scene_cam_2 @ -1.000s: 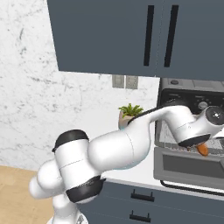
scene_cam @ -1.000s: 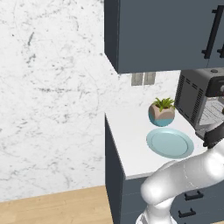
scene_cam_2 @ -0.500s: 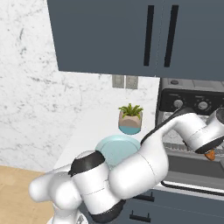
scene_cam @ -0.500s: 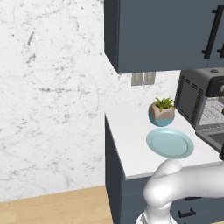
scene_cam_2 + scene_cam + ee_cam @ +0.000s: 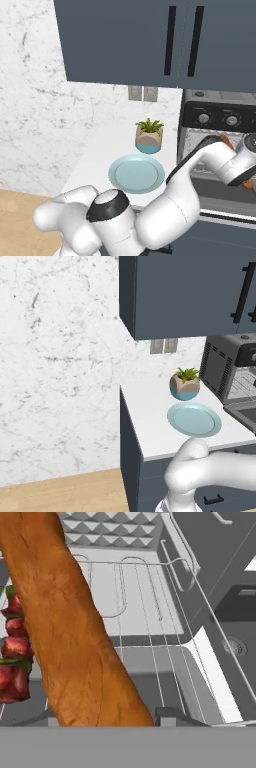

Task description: Pick up the kebab skewer and baguette bread, and place them inside the toaster oven. Close the toaster oven door and start by setting the timer.

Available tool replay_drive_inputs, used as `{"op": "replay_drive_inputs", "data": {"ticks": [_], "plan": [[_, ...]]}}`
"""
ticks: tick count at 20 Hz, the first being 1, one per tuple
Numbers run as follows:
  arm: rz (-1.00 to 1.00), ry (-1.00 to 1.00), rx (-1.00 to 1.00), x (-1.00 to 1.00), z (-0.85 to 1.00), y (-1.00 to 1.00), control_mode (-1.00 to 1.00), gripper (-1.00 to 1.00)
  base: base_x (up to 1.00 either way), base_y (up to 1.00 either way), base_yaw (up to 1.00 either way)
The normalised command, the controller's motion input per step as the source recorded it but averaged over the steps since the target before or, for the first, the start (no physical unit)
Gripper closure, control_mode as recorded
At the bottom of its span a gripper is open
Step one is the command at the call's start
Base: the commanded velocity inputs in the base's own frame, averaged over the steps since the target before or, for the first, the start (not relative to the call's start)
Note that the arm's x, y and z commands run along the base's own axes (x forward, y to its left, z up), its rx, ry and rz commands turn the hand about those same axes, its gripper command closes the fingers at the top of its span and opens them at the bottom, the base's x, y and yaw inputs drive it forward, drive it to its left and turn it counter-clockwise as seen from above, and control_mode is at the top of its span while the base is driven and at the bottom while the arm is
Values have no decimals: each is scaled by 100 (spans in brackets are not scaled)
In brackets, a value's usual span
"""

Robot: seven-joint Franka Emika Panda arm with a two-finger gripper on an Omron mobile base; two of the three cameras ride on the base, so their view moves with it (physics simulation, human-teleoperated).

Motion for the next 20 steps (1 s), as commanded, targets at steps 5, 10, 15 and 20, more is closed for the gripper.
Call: {"op": "replay_drive_inputs", "data": {"ticks": [5,10,15,20], "plan": [[-11,3,-2,23,-20,-1,-100,100,0,0,0],[-19,13,0,35,0,-25,-100,100,0,0,0],[-12,8,0,8,0,-47,-100,100,0,0,0],[-8,0,0,-31,-14,-24,-100,100,0,0,0]]}}
